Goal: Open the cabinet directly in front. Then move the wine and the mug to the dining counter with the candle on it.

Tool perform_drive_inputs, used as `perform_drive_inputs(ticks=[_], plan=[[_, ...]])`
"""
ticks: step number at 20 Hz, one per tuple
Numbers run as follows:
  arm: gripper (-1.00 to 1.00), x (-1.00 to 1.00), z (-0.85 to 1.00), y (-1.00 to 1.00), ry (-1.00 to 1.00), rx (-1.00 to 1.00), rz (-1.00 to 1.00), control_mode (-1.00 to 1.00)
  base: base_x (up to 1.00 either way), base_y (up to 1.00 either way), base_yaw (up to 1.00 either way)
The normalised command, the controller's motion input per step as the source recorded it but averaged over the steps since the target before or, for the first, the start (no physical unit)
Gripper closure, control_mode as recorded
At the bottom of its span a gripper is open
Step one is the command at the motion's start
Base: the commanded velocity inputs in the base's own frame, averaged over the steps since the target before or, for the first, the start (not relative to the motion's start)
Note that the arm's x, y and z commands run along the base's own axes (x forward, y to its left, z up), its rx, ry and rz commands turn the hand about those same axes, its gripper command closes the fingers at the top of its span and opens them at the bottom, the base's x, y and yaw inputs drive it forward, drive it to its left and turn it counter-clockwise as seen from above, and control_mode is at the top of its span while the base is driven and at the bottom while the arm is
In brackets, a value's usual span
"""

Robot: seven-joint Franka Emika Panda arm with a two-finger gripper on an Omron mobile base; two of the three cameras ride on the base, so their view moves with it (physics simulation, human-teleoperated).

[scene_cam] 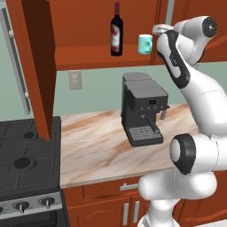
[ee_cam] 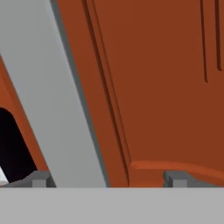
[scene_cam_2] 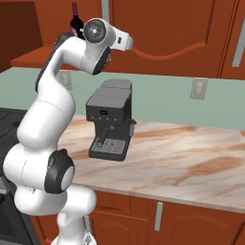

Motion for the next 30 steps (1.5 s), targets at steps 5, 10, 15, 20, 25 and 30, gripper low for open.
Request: perform_drive_inputs(ticks=[5,10,15,20,25,30], plan=[[1.0,0.42,0.0,0.0,0.0,0.0,0.0,-1.0,0.0,0.0,0.0],[1.0,0.16,0.0,0.0,0.0,0.0,0.0,-1.0,0.0,0.0,0.0],[1.0,-0.05,0.01,-0.05,0.0,0.0,0.0,-1.0,0.0,0.0,0.0],[1.0,-0.32,0.07,-0.23,0.0,0.0,0.0,-1.0,0.0,0.0,0.0],[1.0,-0.65,0.08,-0.51,0.0,0.0,0.0,-1.0,0.0,0.0,0.0],[1.0,-0.82,0.09,-0.81,0.0,0.0,0.0,-1.0,0.0,0.0,0.0]])
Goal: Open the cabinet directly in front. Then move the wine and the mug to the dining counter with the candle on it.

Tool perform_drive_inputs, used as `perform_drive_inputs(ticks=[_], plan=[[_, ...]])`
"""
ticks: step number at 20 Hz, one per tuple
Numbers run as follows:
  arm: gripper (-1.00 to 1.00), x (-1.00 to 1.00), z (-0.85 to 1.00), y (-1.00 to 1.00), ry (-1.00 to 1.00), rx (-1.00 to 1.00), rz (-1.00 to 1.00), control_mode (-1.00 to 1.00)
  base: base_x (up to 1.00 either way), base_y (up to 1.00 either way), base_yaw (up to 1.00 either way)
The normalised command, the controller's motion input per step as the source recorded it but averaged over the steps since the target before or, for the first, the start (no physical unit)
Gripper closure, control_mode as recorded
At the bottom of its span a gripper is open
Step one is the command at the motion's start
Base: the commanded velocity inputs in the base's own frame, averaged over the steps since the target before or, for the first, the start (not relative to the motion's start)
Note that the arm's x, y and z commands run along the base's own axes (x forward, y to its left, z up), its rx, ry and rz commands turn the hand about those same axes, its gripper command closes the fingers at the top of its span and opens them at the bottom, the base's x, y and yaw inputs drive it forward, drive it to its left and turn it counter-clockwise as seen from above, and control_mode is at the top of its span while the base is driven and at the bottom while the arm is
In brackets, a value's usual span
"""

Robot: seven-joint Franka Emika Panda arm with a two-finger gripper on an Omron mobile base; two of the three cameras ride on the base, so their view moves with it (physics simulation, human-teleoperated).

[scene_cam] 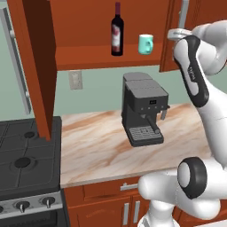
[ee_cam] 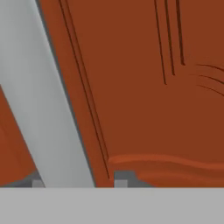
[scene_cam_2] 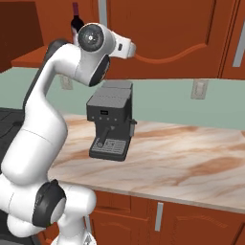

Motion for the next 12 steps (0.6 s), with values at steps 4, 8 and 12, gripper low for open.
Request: perform_drive_inputs(ticks=[4,8,12], plan=[[1.0,-0.89,0.09,-0.95,0.0,0.0,0.0,-1.0,0.0,0.0,0.0],[1.0,-0.87,0.08,-0.97,0.0,0.0,0.0,-1.0,0.0,0.0,0.0],[1.0,-0.78,0.06,-0.91,0.0,0.0,0.0,-1.0,0.0,0.0,0.0]])
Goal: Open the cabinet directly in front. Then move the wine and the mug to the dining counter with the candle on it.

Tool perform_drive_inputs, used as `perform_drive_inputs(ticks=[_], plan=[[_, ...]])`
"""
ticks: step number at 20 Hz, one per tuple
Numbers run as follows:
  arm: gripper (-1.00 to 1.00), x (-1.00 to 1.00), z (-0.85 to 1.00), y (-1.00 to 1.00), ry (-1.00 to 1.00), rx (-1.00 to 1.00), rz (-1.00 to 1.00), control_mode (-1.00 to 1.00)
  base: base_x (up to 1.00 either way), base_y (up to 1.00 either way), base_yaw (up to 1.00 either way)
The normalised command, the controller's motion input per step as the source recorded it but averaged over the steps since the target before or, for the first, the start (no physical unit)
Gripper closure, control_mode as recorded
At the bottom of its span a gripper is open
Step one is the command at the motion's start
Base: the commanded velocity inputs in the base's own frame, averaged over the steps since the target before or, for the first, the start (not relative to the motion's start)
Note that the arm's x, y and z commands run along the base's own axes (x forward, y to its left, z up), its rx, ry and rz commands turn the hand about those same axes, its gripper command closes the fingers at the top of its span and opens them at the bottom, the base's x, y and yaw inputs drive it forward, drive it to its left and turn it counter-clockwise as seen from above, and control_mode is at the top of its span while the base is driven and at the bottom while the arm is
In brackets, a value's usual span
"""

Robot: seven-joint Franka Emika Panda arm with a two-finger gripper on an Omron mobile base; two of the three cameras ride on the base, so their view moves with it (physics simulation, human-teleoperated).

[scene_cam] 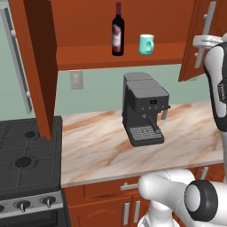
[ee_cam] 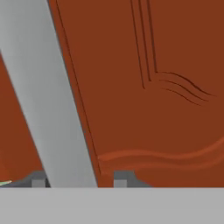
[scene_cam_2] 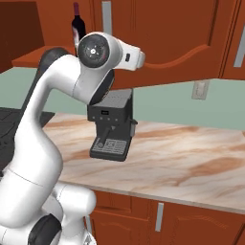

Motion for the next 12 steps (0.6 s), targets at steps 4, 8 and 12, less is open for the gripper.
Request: perform_drive_inputs(ticks=[4,8,12], plan=[[1.0,-0.65,0.02,-0.8,0.0,0.0,0.0,-1.0,0.0,0.0,0.0],[1.0,-0.18,0.0,-0.45,0.0,0.0,0.0,-1.0,0.0,0.0,0.0],[-1.0,0.0,0.0,-0.03,0.0,0.0,0.0,-1.0,0.0,0.0,0.0]])
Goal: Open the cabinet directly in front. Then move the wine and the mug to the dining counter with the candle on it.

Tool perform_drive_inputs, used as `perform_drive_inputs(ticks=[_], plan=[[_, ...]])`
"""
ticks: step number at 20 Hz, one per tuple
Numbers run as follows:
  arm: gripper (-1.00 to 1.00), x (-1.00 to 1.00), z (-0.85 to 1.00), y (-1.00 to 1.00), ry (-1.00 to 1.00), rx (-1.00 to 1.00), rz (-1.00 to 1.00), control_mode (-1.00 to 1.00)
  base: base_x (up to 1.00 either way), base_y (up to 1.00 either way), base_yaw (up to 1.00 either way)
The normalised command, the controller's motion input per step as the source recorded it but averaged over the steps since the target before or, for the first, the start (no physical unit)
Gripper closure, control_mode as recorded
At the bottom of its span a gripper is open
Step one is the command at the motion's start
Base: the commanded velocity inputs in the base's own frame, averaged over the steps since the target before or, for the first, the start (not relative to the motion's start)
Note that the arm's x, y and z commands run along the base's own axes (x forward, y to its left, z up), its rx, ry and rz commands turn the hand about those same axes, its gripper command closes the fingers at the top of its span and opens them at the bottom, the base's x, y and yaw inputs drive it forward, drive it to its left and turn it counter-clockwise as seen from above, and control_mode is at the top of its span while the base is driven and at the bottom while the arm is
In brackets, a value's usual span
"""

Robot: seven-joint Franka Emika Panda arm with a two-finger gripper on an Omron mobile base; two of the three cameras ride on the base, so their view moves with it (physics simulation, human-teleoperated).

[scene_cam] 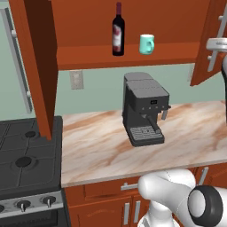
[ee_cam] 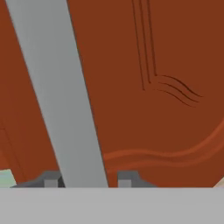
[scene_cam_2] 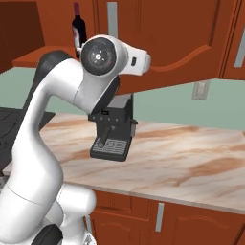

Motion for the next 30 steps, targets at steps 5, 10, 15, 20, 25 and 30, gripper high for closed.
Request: perform_drive_inputs(ticks=[5,10,15,20,25,30], plan=[[-1.0,-0.02,0.0,0.0,-0.01,0.0,0.01,-1.0,0.0,0.0,0.0],[-1.0,-0.64,0.01,-0.08,-0.16,0.0,-0.05,-1.0,0.0,0.0,0.0],[-1.0,-0.76,0.04,0.0,-0.25,0.0,-0.03,-1.0,0.0,0.0,0.0],[-1.0,-0.58,0.0,0.3,-0.22,-0.09,-0.01,-1.0,0.0,0.0,0.0],[-1.0,-0.2,0.0,0.74,-0.05,-0.17,-0.04,-1.0,0.0,0.0,0.0],[-1.0,-0.04,0.0,0.97,-0.04,-0.21,-0.13,-1.0,0.0,0.0,0.0]])
